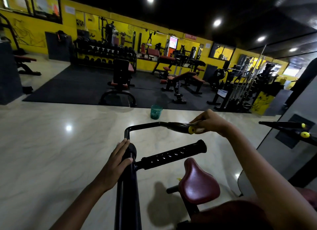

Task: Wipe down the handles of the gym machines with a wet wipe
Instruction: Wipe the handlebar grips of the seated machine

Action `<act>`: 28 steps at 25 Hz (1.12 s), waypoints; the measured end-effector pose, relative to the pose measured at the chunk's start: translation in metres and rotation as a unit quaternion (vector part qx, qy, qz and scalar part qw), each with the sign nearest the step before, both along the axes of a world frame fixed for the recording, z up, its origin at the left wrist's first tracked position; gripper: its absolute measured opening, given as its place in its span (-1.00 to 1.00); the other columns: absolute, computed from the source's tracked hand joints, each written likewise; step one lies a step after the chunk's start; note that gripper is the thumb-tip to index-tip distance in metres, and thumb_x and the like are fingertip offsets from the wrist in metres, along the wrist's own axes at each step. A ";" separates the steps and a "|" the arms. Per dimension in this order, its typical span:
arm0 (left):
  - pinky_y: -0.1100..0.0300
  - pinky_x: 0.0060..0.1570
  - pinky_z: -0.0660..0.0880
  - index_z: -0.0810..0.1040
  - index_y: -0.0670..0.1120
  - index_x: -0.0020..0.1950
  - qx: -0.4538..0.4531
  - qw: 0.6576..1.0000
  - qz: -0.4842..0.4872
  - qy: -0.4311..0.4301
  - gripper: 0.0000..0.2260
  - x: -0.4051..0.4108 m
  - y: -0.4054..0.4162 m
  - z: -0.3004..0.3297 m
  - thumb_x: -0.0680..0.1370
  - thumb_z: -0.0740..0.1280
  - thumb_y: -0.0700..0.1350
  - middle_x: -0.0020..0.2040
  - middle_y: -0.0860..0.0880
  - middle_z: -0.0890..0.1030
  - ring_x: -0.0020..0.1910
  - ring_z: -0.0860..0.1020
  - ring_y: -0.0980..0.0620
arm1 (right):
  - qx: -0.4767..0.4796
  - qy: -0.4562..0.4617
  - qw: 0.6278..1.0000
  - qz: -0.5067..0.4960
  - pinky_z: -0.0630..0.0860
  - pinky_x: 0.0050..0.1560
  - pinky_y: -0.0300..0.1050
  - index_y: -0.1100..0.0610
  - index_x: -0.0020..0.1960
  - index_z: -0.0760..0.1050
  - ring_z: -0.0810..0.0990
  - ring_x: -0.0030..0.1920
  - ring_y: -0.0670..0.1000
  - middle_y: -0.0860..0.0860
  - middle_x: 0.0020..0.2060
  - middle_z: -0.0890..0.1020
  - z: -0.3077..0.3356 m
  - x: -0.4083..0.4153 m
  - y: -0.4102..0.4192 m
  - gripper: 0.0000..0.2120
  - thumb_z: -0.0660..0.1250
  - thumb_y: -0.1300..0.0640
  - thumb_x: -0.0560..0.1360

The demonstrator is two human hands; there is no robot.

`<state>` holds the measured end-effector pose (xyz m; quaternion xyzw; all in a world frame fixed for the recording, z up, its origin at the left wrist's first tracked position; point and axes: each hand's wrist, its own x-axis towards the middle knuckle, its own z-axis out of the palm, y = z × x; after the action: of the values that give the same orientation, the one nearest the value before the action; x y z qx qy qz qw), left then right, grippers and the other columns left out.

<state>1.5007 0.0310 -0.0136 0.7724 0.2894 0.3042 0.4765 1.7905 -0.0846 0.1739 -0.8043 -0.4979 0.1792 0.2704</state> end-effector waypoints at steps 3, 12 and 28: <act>0.29 0.44 -0.05 0.12 0.17 0.47 -0.001 1.000 0.002 -0.002 -0.31 0.000 0.001 -0.001 0.35 0.13 0.28 0.53 0.22 0.07 0.49 -0.05 0.33 | 0.009 0.036 0.999 0.016 0.59 -0.22 -0.20 0.20 -0.13 0.64 0.65 -0.16 0.08 0.19 -0.17 0.67 0.004 0.000 -0.005 -0.89 0.36 0.33 0.42; 0.25 0.47 -0.05 0.08 0.24 0.44 0.002 1.000 -0.007 0.001 -0.34 -0.001 0.003 -0.003 0.35 0.11 0.29 0.49 0.33 0.03 0.45 -0.08 0.41 | -0.064 -0.128 0.990 0.005 0.45 -0.09 -0.12 0.12 0.01 0.67 0.55 -0.07 0.00 0.08 -0.09 0.68 -0.024 0.007 0.078 -0.82 0.34 0.21 0.46; 0.34 0.39 -0.07 0.05 0.27 0.41 0.010 1.000 -0.011 0.006 -0.40 -0.002 0.002 0.000 0.39 0.14 0.26 0.50 0.31 0.01 0.47 -0.13 0.37 | -0.186 -0.642 0.675 0.313 0.43 -0.13 -0.05 0.29 -0.07 0.55 0.55 0.04 0.17 0.17 -0.04 0.58 -0.060 -0.051 0.074 -0.76 0.10 0.37 0.48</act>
<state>1.4982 0.0325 -0.0132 0.7821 0.2806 0.2968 0.4707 1.7395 -0.0103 0.1142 -0.5528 -0.7276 -0.2178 -0.3429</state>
